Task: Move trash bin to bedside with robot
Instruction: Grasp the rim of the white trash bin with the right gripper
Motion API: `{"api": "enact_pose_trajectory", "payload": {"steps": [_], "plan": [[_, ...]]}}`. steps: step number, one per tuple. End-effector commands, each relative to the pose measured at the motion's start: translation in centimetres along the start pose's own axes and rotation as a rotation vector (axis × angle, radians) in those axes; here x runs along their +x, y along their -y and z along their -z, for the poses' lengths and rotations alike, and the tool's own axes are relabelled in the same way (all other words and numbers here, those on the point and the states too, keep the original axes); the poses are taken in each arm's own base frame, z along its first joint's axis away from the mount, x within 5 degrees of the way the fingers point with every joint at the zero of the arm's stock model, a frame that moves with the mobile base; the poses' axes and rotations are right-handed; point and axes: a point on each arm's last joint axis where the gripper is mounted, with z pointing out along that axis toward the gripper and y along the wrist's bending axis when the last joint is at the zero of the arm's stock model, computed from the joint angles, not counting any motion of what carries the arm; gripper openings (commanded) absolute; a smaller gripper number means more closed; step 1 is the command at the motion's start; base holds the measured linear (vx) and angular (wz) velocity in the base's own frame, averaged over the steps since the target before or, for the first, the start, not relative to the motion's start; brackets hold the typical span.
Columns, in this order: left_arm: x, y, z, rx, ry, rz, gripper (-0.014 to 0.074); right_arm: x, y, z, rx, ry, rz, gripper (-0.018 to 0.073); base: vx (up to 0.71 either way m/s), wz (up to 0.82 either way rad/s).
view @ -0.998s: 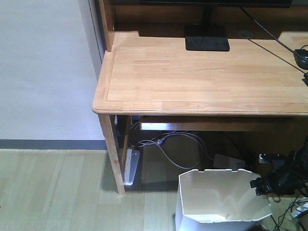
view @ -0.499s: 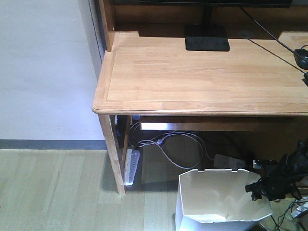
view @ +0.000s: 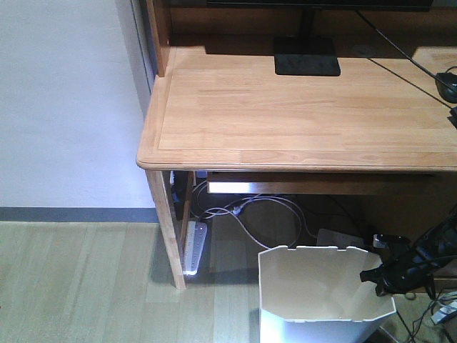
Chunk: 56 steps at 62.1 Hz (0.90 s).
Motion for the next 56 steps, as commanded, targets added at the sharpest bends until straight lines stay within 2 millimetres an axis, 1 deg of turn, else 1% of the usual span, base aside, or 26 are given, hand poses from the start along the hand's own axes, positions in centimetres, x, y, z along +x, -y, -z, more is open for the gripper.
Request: {"api": "enact_pose_trajectory", "payload": {"steps": [1, 3, 7, 11, 22, 23, 26, 30, 35, 45, 56], "plan": [[0.2, 0.0, -0.2, 0.006, 0.055, 0.012, -0.0006, -2.1, -0.5, 4.3, -0.050, 0.100, -0.004, -0.0010, 0.00, 0.00], [0.2, 0.0, -0.2, 0.006, 0.053, 0.012, -0.0006, -1.9, -0.8, 4.6, -0.058, 0.107, -0.002, -0.0009, 0.00, 0.00], [0.2, 0.0, -0.2, 0.006, 0.053, 0.012, -0.0006, -1.6, -1.3, 5.8, -0.079, 0.128, 0.009, -0.0008, 0.00, 0.00], [0.3, 0.0, -0.2, 0.005, 0.051, 0.012, -0.0006, -0.8, -2.1, 6.8, -0.119, 0.134, 0.041, -0.0007, 0.00, 0.00], [0.3, 0.0, -0.2, 0.005, 0.050, 0.012, -0.0006, 0.6, -4.4, 10.2, -0.234, 0.204, 0.055, -0.0006, 0.00, 0.00], [0.3, 0.0, -0.2, 0.005, 0.050, 0.012, -0.0006, 0.6, -4.4, 10.6, -0.237, 0.215, 0.077, -0.0006, 0.00, 0.00], [0.3, 0.0, -0.2, 0.005, 0.050, 0.012, -0.0006, 1.1, -4.9, 11.2, -0.251, 0.225, 0.073, -0.0006, 0.00, 0.00], [0.3, 0.0, -0.2, 0.005, 0.050, 0.012, -0.0006, 1.5, -5.3, 12.6, -0.255, 0.246, 0.076, -0.0006, 0.00, 0.00], [0.3, 0.0, -0.2, 0.005, 0.050, 0.012, -0.0006, 2.0, -5.8, 13.7, -0.264, 0.260, 0.079, -0.0006, 0.00, 0.00], [0.3, 0.0, -0.2, 0.005, 0.050, 0.012, -0.0006, 2.7, -7.1, 15.9, -0.335, 0.294, 0.100, -0.0006, 0.00, 0.00], [0.3, 0.0, -0.2, 0.005, 0.050, 0.012, -0.0006, 3.9, -8.0, 17.5, -0.372, 0.303, 0.096, -0.0006, 0.00, 0.00]]}}
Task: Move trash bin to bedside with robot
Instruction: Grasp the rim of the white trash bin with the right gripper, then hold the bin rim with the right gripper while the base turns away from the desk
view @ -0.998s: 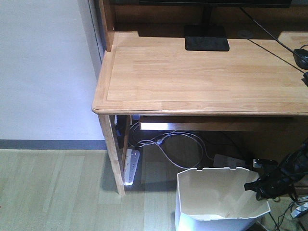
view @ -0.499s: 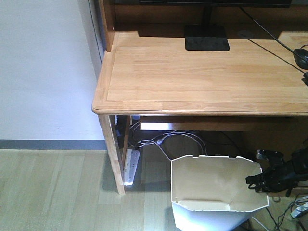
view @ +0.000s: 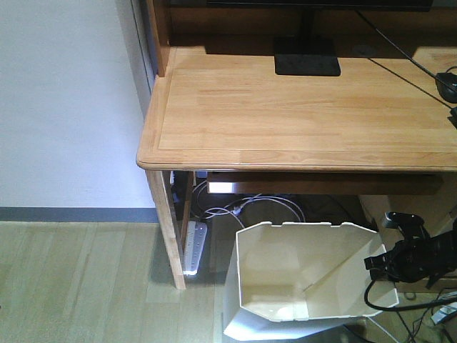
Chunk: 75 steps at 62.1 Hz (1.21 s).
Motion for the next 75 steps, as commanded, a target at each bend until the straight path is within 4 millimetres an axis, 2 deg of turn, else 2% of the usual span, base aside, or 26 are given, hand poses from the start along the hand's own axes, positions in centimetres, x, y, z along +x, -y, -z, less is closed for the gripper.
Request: {"api": "enact_pose_trajectory", "payload": {"steps": [1, 13, 75], "plan": [[0.27, -0.02, -0.15, 0.005, 0.051, 0.012, -0.0006, -1.71, -2.23, 2.84, -0.151, 0.136, 0.003, -0.0006, 0.00, 0.00], [0.27, -0.02, -0.15, 0.005, 0.051, 0.012, -0.0006, -1.56, -2.91, 3.74, -0.168, 0.148, 0.019, -0.0006, 0.00, 0.00], [0.27, -0.02, -0.15, 0.005, 0.051, 0.012, -0.0006, -1.60, -3.00, 3.77, -0.179, 0.152, 0.017, -0.0006, 0.00, 0.00]]}}
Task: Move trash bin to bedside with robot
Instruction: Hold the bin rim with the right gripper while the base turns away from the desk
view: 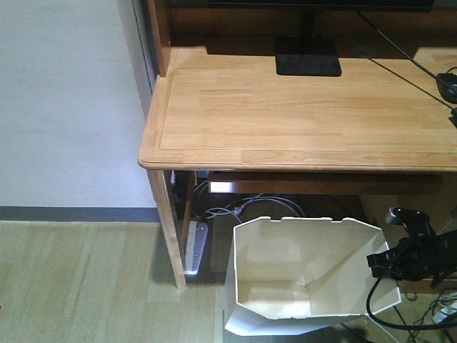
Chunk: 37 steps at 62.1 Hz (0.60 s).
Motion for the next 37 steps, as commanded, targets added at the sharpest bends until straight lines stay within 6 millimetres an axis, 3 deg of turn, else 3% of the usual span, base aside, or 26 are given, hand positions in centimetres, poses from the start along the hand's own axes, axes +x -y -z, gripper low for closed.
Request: {"api": "enact_pose_trajectory", "payload": {"steps": [1, 37], "plan": [[0.27, -0.02, -0.15, 0.005, 0.051, 0.012, -0.0006, -1.88, -1.88, 1.88, -0.170, 0.127, 0.014, -0.0006, -0.01, 0.05], [0.27, -0.02, -0.15, 0.005, 0.051, 0.012, -0.0006, -1.88, -1.88, 1.88, -0.169, 0.126, 0.013, -0.0006, -0.06, 0.25]]}}
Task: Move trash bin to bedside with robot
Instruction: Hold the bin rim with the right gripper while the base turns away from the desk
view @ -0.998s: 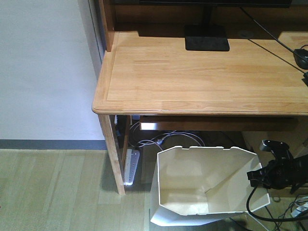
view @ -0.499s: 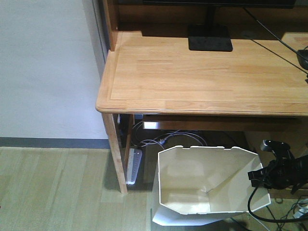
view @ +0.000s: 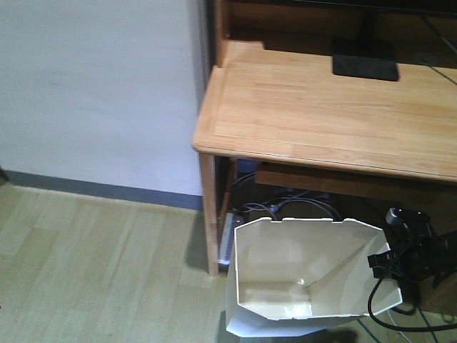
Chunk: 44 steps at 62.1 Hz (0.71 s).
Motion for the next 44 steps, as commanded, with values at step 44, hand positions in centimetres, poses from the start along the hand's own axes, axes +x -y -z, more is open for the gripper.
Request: {"api": "enact_pose_trajectory", "payload": {"steps": [44], "plan": [[0.27, -0.02, -0.15, 0.005, 0.051, 0.012, -0.0006, -1.89, -1.94, 1.89, -0.175, 0.128, 0.014, -0.0006, -0.06, 0.61]]}}
